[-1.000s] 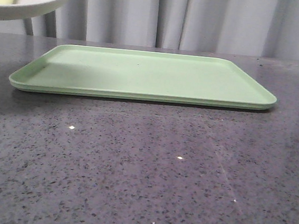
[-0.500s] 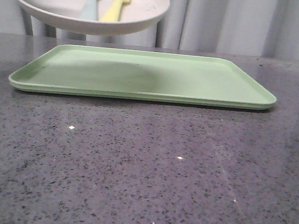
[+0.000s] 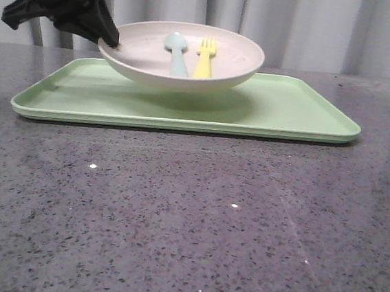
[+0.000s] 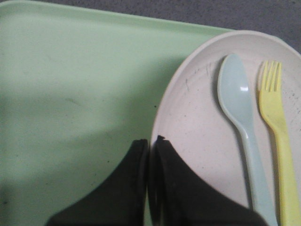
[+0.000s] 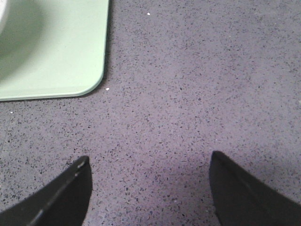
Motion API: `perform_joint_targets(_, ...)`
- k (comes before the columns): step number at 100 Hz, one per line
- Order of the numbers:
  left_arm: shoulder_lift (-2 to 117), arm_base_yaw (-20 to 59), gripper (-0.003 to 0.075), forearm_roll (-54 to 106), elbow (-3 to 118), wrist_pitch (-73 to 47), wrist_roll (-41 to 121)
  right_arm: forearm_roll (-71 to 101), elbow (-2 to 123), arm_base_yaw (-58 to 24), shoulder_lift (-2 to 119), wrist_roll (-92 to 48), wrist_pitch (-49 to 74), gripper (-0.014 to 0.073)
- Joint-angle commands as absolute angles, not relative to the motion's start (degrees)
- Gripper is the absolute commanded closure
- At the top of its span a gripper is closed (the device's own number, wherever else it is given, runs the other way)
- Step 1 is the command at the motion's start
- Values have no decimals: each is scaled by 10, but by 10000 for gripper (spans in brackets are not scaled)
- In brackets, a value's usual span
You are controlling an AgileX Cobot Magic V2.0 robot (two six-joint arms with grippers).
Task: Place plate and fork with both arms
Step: 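Lower the plate onto the green tray with the left gripper, then open the left gripper and withdraw it from the plate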
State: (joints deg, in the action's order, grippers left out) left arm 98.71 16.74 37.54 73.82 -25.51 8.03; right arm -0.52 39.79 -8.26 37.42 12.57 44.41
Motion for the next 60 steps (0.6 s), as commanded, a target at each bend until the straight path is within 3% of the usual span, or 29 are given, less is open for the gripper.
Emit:
perform_joint_targets(1, 972, 172, 741, 400, 761, -222, 72, -6, 420, -84, 378, 120, 411, 65)
perform_joint_targets(28, 980, 172, 730, 398, 761, -228, 72, -5, 420, -84, 378, 120, 412, 65)
perform_joint_targets(42, 982, 172, 653, 398, 761, -233, 72, -5, 420, -84, 378, 120, 412, 65)
perform_joint_targets(60, 982, 171, 498, 384, 761, -253, 72, -5, 420, -84, 378, 120, 412, 65)
